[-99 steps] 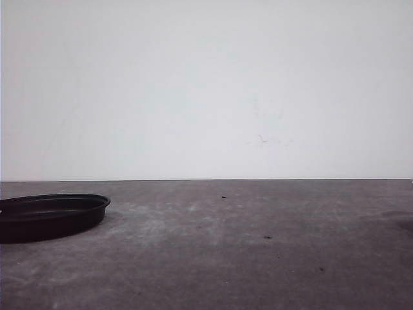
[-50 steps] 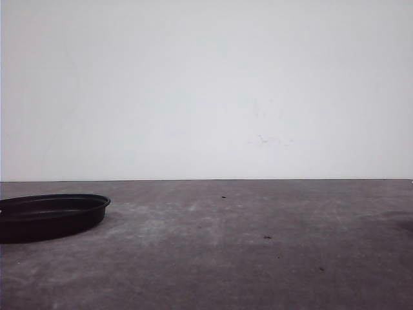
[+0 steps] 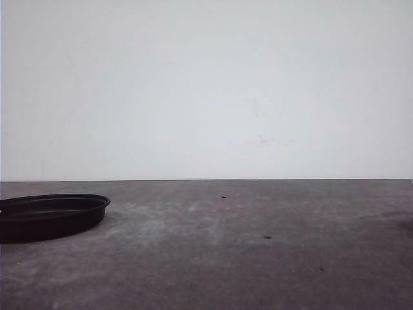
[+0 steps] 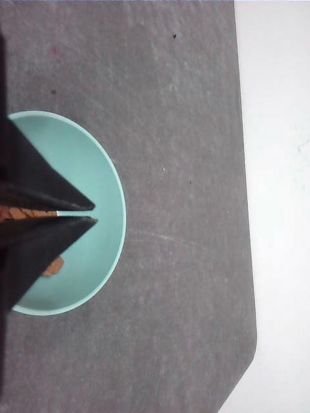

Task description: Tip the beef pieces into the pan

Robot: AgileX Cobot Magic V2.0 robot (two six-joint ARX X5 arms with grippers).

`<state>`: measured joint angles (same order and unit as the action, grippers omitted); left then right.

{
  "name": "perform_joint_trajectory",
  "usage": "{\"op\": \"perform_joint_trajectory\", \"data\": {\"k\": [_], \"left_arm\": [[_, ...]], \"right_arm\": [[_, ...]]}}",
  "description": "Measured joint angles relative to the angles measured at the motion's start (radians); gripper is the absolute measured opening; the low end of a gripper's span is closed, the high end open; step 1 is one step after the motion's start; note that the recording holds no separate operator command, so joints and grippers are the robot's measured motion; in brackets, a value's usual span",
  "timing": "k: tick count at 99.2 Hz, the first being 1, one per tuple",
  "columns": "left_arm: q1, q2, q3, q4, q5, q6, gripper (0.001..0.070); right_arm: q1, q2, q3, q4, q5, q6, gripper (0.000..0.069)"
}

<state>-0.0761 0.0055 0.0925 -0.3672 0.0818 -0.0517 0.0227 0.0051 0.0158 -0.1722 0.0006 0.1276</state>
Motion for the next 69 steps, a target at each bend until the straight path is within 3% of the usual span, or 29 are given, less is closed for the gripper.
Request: {"op": "perform_joint_trajectory", "data": {"k": [32,51,60,69], "left_arm": [[0.000,0.000,0.000,0.000,0.000,0.000,0.0025],[0.000,0.000,0.000,0.002,0.000,-0.003,0.0025],[0.000,0.000,-0.001,0.004,0.015,-0.055,0.0025],[0.000,0.000,-0.001,0.006,0.029,-0.156,0.0025]], "right_arm": [[0.000,0.000,0.000,0.002,0.000,-0.050,0.0010],[0.000,0.000,0.000,0.005,-0.001,-0.029,0.0010],[0.000,0.000,0.000,0.005,-0.002,0.006,0.0010],[0.000,0.000,0.000,0.005,-0.002,0.033,0.0010]]}}
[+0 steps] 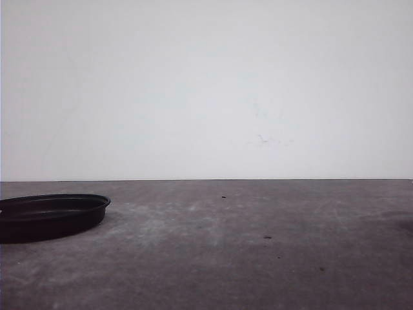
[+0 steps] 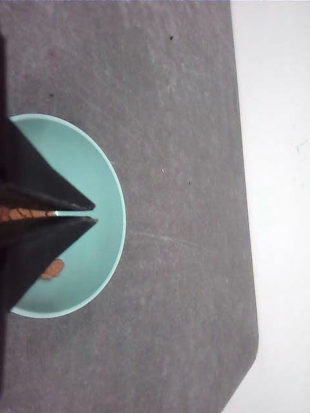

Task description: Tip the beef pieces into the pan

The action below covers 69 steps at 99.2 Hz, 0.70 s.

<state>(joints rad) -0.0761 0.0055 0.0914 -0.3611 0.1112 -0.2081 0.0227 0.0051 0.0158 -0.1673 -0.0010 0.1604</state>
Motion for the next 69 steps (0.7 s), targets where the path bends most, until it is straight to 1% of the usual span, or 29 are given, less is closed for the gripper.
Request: {"op": "perform_joint_trajectory", "data": {"k": [7,16,22,39,43,47,56,59,64,69], "left_arm": [[0.000,0.000,-0.002,0.007,0.000,-0.067,0.0025],[0.000,0.000,-0.007,0.028,0.000,-0.125,0.0025],[0.000,0.000,-0.010,0.038,0.000,-0.149,0.0025],[0.000,0.000,-0.012,0.051,0.003,-0.188,0.0025],[0.000,0.000,-0.013,0.061,0.016,-0.215,0.0025],[0.000,0.000,-0.013,0.086,0.034,-0.254,0.0025],[0.000,0.000,-0.012,0.209,0.109,-0.359,0.0025],[0.000,0.000,-0.006,0.239,0.131,-0.381,0.0025],[0.000,0.004,0.025,0.230,0.148,-0.408,0.0025],[0.000,0.021,0.073,0.185,0.143,-0.421,0.0025]], "right_arm": [[0.000,0.000,0.000,0.000,0.000,0.014,0.0010],[0.000,0.000,0.000,0.000,0.000,0.025,0.0010],[0.000,0.000,0.000,0.000,0.000,0.028,0.0010],[0.000,0.000,0.000,0.018,0.000,0.044,0.0010],[0.000,0.000,-0.001,0.046,0.000,0.060,0.0010],[0.000,0.000,-0.001,0.083,0.000,0.081,0.0010],[0.000,0.000,-0.001,0.189,-0.025,0.136,0.0010],[0.000,0.000,-0.001,0.227,-0.040,0.154,0.0010],[0.000,0.000,0.004,0.273,-0.071,0.178,0.0010],[0.000,0.000,0.030,0.260,-0.101,0.194,0.0010]]}}
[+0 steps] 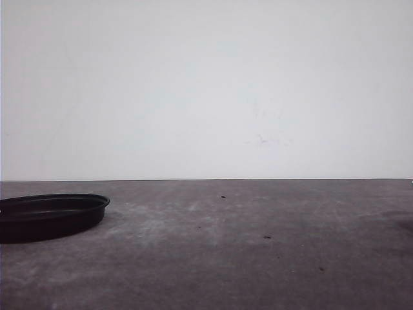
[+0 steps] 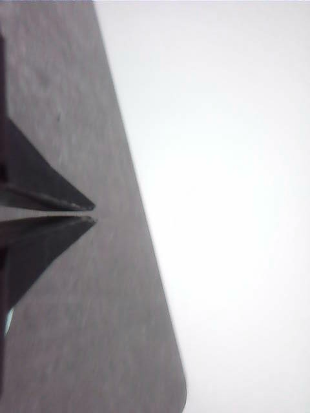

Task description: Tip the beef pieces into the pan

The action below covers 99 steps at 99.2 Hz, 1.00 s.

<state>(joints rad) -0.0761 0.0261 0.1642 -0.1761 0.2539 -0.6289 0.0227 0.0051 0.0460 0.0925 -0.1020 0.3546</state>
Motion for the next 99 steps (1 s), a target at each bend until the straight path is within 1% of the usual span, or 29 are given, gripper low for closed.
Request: {"op": "perform_joint_trajectory", "data": {"k": [9,14,18,29,37,44,53,59,70,83,87,89,91,94,99], "left_arm": [[0.000,0.061,0.106,-0.137,-0.050,-0.002,0.0025],[0.000,0.110,0.162,-0.198,-0.068,0.012,0.0025],[0.000,0.154,0.202,-0.224,-0.071,0.031,0.0025],[0.000,0.286,0.325,-0.224,-0.075,0.109,0.0025],[0.000,0.382,0.432,-0.214,-0.088,0.163,0.0025],[0.000,0.467,0.534,-0.209,-0.095,0.190,0.0025],[0.000,0.573,0.672,-0.207,-0.094,0.203,0.0025],[0.000,0.628,0.750,-0.205,-0.090,0.209,0.0025],[0.000,0.702,0.856,-0.202,-0.060,0.215,0.0025],[0.000,0.729,0.915,-0.202,-0.045,0.217,0.0029],[0.000,0.729,0.917,-0.204,-0.045,0.217,0.0047],[0.000,0.728,0.917,-0.207,-0.045,0.217,0.0066],[0.000,0.727,0.917,-0.211,-0.045,0.217,0.0095],[0.000,0.727,0.917,-0.218,-0.045,0.217,0.0159],[0.000,0.728,0.917,-0.230,-0.045,0.217,0.0307]], "right_arm": [[0.000,0.002,0.092,-0.113,-0.026,0.016,0.0010],[0.000,0.011,0.167,-0.204,-0.026,0.016,0.0010],[0.000,0.025,0.224,-0.268,-0.027,0.010,0.0010],[0.000,0.081,0.359,-0.397,-0.028,-0.040,0.0010],[0.000,0.131,0.454,-0.410,-0.027,-0.089,0.0010],[0.000,0.181,0.551,-0.407,-0.024,-0.120,0.0010],[0.000,0.256,0.681,-0.410,-0.013,-0.141,0.0010],[0.000,0.317,0.767,-0.442,-0.013,-0.145,0.0010],[0.000,0.450,0.933,-0.560,-0.016,-0.149,0.0010],[0.000,0.600,1.128,-0.725,-0.029,-0.161,0.0015],[0.000,0.635,1.174,-0.766,-0.030,-0.172,0.0055],[0.000,0.651,1.194,-0.783,-0.030,-0.177,0.0096],[0.000,0.666,1.212,-0.798,-0.030,-0.181,0.0153],[0.000,0.687,1.233,-0.818,-0.030,-0.185,0.0243],[0.000,0.715,1.259,-0.844,-0.030,-0.191,0.0393]]}}
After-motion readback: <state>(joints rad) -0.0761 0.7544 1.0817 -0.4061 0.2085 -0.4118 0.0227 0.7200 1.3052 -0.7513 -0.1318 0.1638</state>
